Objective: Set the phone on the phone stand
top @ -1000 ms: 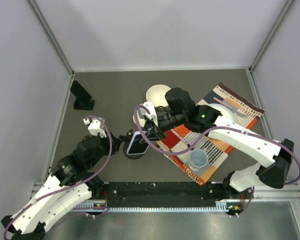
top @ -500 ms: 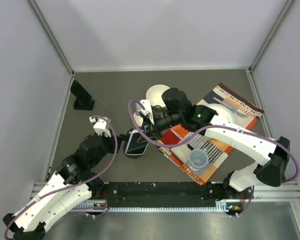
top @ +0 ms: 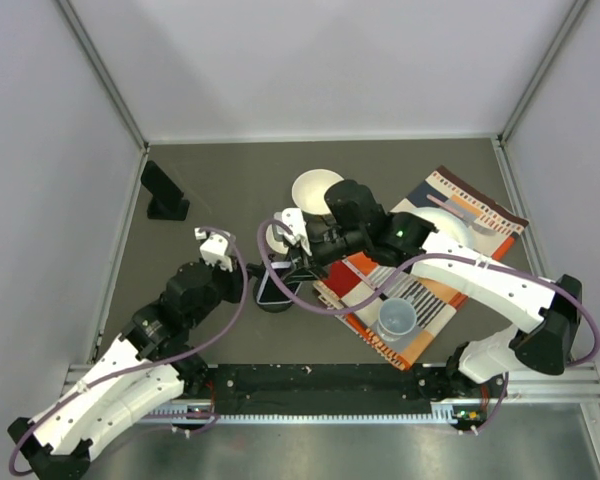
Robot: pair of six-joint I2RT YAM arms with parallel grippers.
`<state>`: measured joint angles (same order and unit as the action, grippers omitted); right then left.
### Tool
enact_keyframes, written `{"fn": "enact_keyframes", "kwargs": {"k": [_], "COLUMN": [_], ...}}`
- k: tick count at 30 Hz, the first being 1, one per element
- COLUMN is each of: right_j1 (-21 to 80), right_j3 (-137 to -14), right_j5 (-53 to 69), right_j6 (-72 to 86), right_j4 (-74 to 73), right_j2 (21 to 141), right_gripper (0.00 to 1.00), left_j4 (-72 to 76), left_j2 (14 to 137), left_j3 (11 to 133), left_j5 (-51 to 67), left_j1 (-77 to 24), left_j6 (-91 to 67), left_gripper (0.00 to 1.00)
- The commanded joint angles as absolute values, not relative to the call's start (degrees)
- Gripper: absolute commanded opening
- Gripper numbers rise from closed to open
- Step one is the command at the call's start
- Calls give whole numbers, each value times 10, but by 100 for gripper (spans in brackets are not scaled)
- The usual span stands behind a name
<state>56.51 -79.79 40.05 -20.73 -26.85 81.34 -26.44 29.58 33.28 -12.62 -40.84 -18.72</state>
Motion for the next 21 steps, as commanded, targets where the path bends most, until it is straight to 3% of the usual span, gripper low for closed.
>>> {"fn": "enact_keyframes", "kwargs": {"k": [1, 10, 21], "right_j1": [573, 598, 599], "right_j3": [-817, -872, -942], "right_j5": [435, 497, 490], "right_j6": [-296, -419, -478], "right_j4": [-264, -281, -316], "right_j2": [794, 877, 950], "right_gripper": [0, 0, 0], "left_j4": [-243, -258, -287], "left_j2": [329, 367, 376], "left_j3": [362, 388, 414], "left_j5": [-49, 65, 81], "left_j1": [-409, -408, -408], "left_j6": [-124, -60, -21], "left_gripper": [0, 0, 0]}}
